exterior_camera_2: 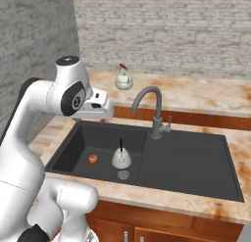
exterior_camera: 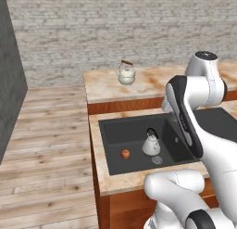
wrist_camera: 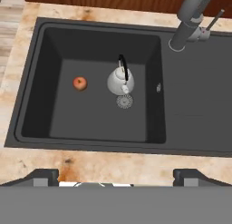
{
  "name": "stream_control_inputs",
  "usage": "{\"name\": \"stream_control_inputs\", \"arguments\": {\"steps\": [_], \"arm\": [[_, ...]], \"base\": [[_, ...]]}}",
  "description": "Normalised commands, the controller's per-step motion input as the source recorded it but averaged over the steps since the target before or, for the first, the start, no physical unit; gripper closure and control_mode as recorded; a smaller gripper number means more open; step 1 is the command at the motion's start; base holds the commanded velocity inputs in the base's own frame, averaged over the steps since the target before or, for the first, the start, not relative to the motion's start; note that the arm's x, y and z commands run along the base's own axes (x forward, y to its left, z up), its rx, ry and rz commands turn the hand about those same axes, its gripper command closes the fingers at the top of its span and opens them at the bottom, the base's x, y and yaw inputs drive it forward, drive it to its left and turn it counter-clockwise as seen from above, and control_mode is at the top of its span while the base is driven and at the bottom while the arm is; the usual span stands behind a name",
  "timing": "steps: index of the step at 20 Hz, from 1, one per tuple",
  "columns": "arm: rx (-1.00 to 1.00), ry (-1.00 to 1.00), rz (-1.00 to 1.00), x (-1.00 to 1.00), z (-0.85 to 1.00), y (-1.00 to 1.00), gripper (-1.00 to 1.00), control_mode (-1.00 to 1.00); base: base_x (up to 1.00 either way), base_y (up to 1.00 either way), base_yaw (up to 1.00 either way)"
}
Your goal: Pick the kettle and kettle and place them in the sink. Then turn on the water.
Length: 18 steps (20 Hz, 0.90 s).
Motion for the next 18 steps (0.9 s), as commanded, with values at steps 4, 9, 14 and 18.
{"name": "stream_control_inputs", "arguments": {"steps": [4,9,14,18], "arm": [[0.0,0.0,0.0,-0.33,0.09,0.0,-1.0,-1.0],[0.0,0.0,0.0,-0.13,0.03,0.0,-1.0,1.0],[0.0,0.0,0.0,0.0,0.0,0.0,-1.0,1.0],[0.0,0.0,0.0,0.0,0.0,0.0,-1.0,1.0]], "base": [[0.0,0.0,0.0],[-0.09,0.0,0.0],[-0.66,0.23,-0.1],[-0.74,0.76,-0.25]]}}
